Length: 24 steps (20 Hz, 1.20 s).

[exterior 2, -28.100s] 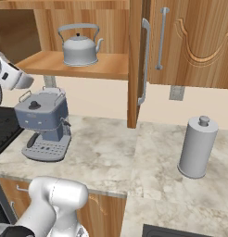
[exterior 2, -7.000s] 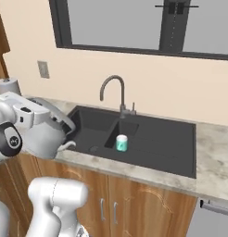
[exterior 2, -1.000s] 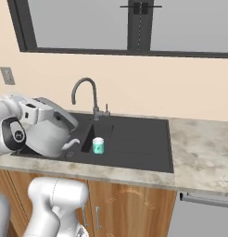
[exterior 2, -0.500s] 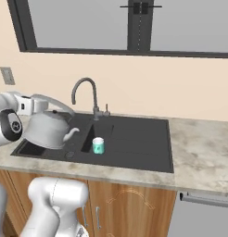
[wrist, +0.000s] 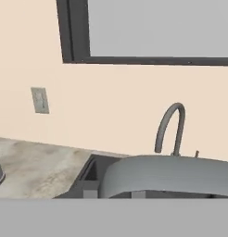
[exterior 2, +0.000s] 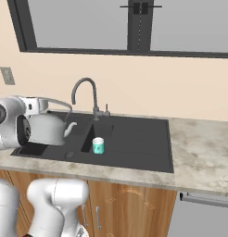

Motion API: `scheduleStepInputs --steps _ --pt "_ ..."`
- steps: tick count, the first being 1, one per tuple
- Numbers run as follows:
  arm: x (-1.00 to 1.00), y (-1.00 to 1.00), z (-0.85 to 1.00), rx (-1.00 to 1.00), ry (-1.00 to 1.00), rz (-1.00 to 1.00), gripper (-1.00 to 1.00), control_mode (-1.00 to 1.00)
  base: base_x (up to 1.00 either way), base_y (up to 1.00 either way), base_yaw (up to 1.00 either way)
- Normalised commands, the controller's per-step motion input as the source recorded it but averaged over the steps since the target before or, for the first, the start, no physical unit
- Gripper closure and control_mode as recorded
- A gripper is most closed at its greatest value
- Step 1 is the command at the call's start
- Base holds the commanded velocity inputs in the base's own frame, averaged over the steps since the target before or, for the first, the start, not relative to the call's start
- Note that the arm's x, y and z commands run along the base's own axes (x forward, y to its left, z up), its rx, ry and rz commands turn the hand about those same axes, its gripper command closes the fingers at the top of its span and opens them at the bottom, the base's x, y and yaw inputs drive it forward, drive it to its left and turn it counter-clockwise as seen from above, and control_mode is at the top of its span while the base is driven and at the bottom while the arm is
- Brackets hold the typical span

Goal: Open the cabinet, pick the kettle from the cabinet, and place it in the sink.

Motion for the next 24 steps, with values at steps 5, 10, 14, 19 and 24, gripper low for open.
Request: scheduleStepInputs --steps 5,10,14,19,24 --pt "0.13 0.25 -0.17 0.0 0.06 0.31 1.0 -1.0 0.0 0.0 0.0" --pt "0.16 0.3 -0.14 0.0 0.17 0.27 1.0 -1.0 0.0 0.0 0.0" --pt "0.18 0.25 -0.09 0.01 0.19 0.24 1.0 -1.0 0.0 0.0 0.0" --pt "0.1 0.09 -0.11 0.04 0.13 0.29 1.0 -1.0 0.0 0.0 0.0" --pt "0.1 0.01 -0.13 0.04 0.03 0.23 1.0 -1.0 0.0 0.0 0.0"
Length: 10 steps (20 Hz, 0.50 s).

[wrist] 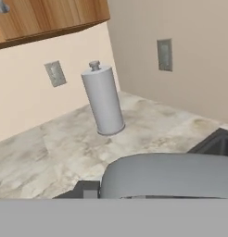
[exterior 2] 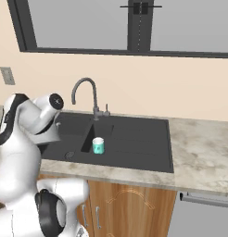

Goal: Open the cabinet, pick the kettle from the cabinet, and place it in the sink.

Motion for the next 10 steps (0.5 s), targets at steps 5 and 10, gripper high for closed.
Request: scheduleStepInputs --steps 5,10 --pt "0.07 0.03 -0.14 0.02 0.0 0.09 1.0 -1.0 0.0 0.0 0.0" --pt "0.19 0.11 -0.07 0.02 -0.02 0.0 1.0 -1.0 0.0 0.0 0.0"
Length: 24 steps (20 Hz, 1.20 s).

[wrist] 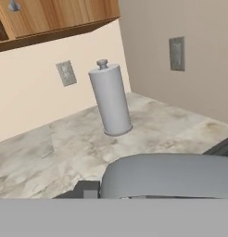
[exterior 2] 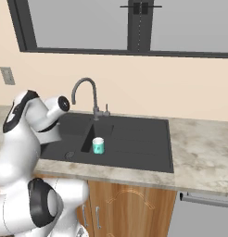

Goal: Open the cabinet, pick the kettle from the cabinet, and place it in the sink.

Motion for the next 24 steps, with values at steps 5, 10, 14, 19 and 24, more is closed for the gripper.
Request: scheduleStepInputs --steps 5,10,14,19,24 --pt "0.17 0.03 -0.09 0.01 -0.02 0.0 1.0 -1.0 0.0 0.0 0.0" --pt "0.23 0.0 -0.21 0.0 0.0 0.0 1.0 -1.0 0.0 0.0 0.0" --pt "0.24 0.0 -0.18 0.0 -0.01 0.0 1.0 -1.0 0.0 0.0 0.0" --pt "0.16 -0.01 -0.26 0.0 -0.02 0.06 1.0 -1.0 0.0 0.0 0.0" --pt "0.13 0.0 -0.29 0.0 -0.06 0.08 1.0 -1.0 0.0 0.0 0.0"
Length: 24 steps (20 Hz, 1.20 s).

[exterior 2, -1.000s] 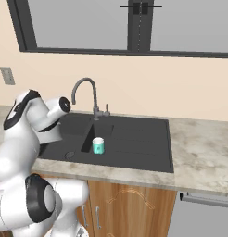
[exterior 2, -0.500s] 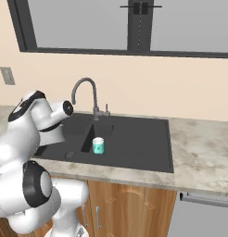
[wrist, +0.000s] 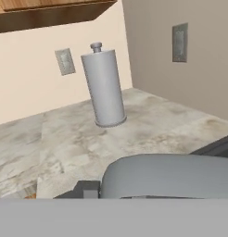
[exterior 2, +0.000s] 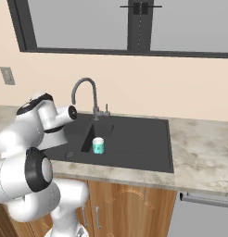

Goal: Open the cabinet, pick the kettle from the cabinet, and place it in the sink.

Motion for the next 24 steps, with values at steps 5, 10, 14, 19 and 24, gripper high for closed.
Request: scheduleStepInputs --steps 5,10,14,19,24 --pt "0.25 0.0 -0.22 0.0 -0.09 0.06 1.0 -1.0 0.0 0.0 0.0" --pt "0.28 0.0 -0.17 0.01 -0.04 0.03 1.0 -1.0 0.0 0.0 0.0" --pt "0.28 0.1 -0.21 0.0 -0.02 0.03 1.0 -1.0 0.0 0.0 0.0" --pt "0.3 0.11 -0.13 0.0 -0.04 0.04 1.0 -1.0 0.0 0.0 0.0" --pt "0.24 0.17 -0.15 0.0 -0.09 0.04 1.0 -1.0 0.0 0.0 0.0"
